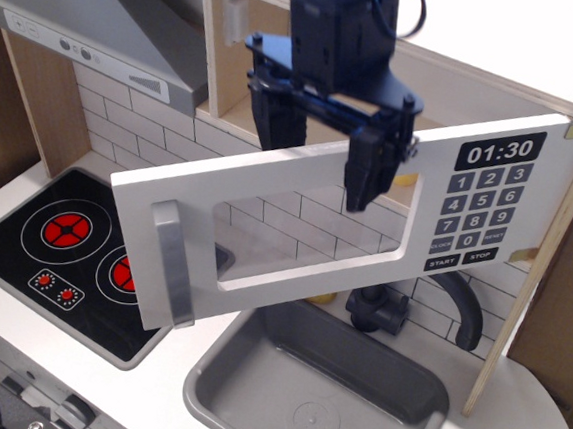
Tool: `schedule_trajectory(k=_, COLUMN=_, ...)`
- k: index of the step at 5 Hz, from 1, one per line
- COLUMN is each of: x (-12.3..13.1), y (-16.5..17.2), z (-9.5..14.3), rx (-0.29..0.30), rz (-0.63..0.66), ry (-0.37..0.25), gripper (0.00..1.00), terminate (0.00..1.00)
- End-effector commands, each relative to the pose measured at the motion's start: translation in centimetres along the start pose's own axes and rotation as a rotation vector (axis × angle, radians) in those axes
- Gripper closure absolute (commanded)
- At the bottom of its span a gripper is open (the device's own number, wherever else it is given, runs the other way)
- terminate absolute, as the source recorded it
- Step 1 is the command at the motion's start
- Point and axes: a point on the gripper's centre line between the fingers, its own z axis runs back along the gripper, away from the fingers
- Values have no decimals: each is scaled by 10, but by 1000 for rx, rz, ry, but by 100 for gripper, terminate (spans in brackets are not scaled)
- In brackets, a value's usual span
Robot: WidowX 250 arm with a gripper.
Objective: Close microwave
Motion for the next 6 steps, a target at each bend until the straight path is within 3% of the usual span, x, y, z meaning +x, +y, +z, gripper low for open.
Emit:
schedule_trajectory(k=1, x=23, y=27, z=13, rx=40, rz=115, ry=-56, gripper=0, terminate=0)
schedule_trajectory(k=2, x=31, y=28, z=24, rx=45, rz=156, ry=-93, gripper=0, terminate=0)
schedule_trajectory(k=3, x=15, y=18, z=38, rx=31, rz=156, ry=-126, gripper=0, terminate=0)
schedule_trajectory(k=4, x=-10, y=-2, z=39, rx=40, rz=130, ry=-107, gripper=0, terminate=0)
schedule_trajectory(k=5, x=-32, y=-19, z=25, rx=80, rz=118, ry=-100, gripper=0, terminate=0)
schedule_trajectory(k=6, x=-36, y=-26, z=-5, rx=91, rz=172, ry=-47, gripper=0, terminate=0)
